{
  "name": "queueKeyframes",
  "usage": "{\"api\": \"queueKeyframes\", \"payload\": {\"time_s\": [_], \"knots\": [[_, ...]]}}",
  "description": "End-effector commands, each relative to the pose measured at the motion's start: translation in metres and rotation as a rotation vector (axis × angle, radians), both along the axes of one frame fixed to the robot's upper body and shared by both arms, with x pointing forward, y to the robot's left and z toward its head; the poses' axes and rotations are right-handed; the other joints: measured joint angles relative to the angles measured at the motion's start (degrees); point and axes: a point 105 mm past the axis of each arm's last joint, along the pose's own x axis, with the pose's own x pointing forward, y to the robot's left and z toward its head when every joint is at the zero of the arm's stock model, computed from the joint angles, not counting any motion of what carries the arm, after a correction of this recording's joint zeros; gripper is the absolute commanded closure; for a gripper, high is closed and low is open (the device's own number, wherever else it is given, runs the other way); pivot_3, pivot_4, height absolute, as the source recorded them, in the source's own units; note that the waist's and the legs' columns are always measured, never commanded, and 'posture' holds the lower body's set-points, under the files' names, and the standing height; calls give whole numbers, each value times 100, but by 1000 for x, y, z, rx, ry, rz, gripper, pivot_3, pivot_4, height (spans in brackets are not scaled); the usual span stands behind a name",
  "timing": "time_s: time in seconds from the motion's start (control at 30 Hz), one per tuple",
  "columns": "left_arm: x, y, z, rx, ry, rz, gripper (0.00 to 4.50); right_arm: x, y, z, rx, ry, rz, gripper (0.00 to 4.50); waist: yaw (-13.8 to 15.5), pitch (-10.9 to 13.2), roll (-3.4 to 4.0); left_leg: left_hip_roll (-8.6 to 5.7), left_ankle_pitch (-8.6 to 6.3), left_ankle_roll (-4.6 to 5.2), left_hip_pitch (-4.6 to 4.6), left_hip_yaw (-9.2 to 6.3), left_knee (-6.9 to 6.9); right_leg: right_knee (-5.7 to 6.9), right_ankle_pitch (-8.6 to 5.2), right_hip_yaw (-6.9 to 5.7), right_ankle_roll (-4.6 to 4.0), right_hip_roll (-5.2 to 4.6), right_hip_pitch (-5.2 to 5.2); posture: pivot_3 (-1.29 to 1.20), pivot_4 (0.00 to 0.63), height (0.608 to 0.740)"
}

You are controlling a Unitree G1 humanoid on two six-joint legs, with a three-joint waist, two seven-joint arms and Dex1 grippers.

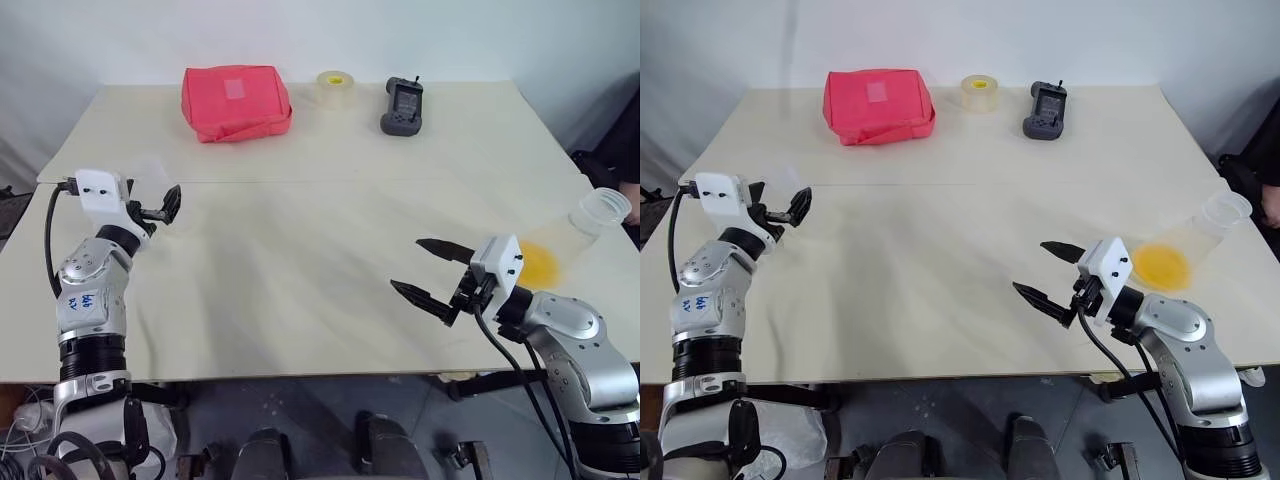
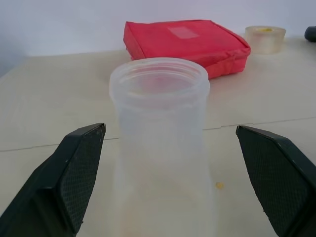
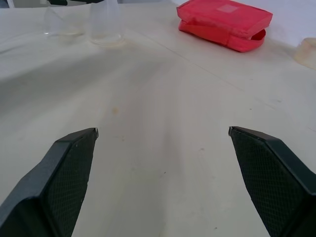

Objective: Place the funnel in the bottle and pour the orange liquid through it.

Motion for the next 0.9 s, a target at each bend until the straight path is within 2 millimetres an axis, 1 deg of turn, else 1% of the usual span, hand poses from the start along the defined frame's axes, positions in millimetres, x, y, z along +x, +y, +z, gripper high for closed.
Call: {"api": "queueKeyframes", "payload": {"time_s": [0.03,0.07,0.17,0.33,0.43,0.5,0.57,0.67,0.8,0.87,0.9], "knots": [[4,0,12,24,-57,-12,0,-2,-2,11,2,-40,3,54,0,0,0,0,0,0,0,0,0,0,0,0,0,0,0,0,150,740],[5,-1,12,29,-65,-23,0,-1,-2,11,2,-40,2,54,0,1,-2,0,0,0,0,0,0,0,0,0,1,0,0,0,150,740],[9,2,13,16,-61,-5,616,0,-3,12,2,-43,-4,0,3,3,-4,0,0,0,-1,1,1,0,0,0,1,1,0,0,150,740],[11,1,17,33,-77,-24,2111,0,-4,12,-1,-46,-12,0,-1,3,-6,0,0,0,-1,1,0,-2,2,0,3,1,0,0,150,740],[12,-2,23,42,-90,-48,2167,0,-6,12,-2,-48,-16,0,-1,5,-9,0,0,0,-1,2,0,-2,2,-1,4,1,0,0,150,740],[13,-9,27,49,-97,-85,2167,1,-6,13,-4,-49,-19,0,1,7,-11,0,0,0,-1,2,0,-2,2,0,4,1,0,0,150,740],[12,-25,34,51,-110,-163,2167,0,-7,13,-6,-50,-22,0,12,8,-14,0,0,0,-2,1,1,-2,2,0,4,1,0,0,150,740],[8,-64,44,58,-135,-352,2167,-1,-10,14,-13,-51,-23,0,43,10,-17,-1,0,0,-6,1,2,-3,2,0,4,1,0,0,150,740],[-1,-115,49,84,-136,-605,2167,-5,-14,13,-29,-48,-19,0,107,10,-17,-2,0,0,-5,3,3,-5,3,0,5,2,0,0,150,740],[-8,-142,49,87,-140,-749,2167,-11,-15,13,-38,-35,-1,0,121,10,-18,-2,0,0,-4,4,3,-6,3,0,5,2,0,0,150,740],[-10,-153,48,89,-130,-801,2167,-13,-15,12,-43,-28,7,0,131,11,-18,-2,0,0,-5,4,3,-7,3,0,5,2,0,0,150,740]]}}
